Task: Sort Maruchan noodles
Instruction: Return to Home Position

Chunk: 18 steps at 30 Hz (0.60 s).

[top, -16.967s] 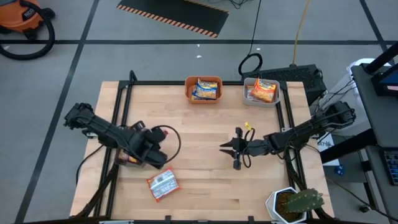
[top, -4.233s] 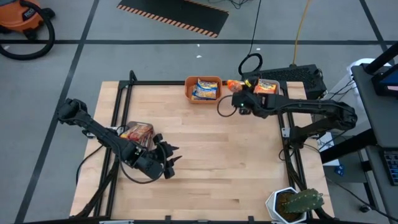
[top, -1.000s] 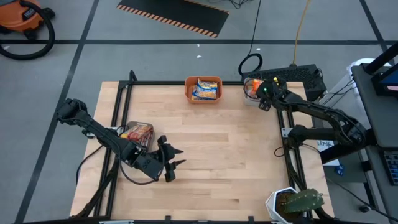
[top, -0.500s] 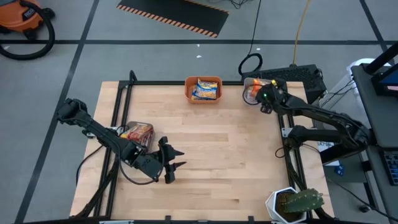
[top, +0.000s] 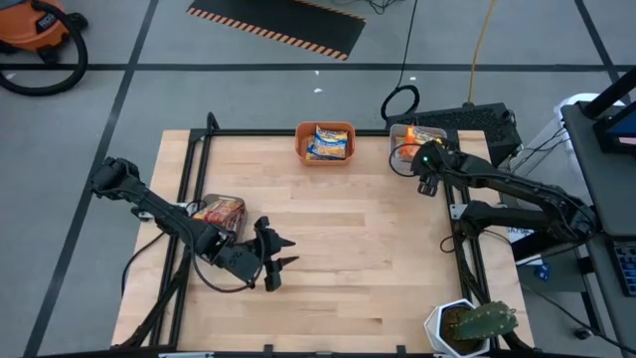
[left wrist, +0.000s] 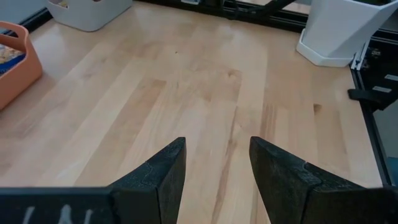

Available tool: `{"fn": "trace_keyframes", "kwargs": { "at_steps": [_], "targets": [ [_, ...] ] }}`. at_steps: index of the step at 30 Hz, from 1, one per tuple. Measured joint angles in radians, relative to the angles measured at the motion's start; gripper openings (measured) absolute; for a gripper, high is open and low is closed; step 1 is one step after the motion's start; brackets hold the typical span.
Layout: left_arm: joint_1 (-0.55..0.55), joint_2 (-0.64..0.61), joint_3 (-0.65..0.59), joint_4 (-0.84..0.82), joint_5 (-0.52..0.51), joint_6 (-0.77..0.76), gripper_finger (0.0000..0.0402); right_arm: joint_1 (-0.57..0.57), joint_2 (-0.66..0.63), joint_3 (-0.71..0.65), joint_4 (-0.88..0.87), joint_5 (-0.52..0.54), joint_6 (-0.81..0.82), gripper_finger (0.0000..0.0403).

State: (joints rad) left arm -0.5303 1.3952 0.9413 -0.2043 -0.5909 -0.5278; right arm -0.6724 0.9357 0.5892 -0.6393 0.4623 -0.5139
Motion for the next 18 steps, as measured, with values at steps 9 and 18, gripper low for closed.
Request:
{"fn": "trace_keyframes", "kwargs": {
  "at_steps": [9, 18],
  "targets": [
    [0.008, 0.000, 0.000, 0.000, 0.023, 0.003, 0.0184, 0.008, -0.057, 0.000, 0.010, -0.170, 0.055, 0.0184],
    [0.007, 0.000, 0.000, 0.000, 0.023, 0.027, 0.0184, 0.141, -0.131, 0.010, 0.044, -0.336, 0.193, 0.0143]
  ]
}}
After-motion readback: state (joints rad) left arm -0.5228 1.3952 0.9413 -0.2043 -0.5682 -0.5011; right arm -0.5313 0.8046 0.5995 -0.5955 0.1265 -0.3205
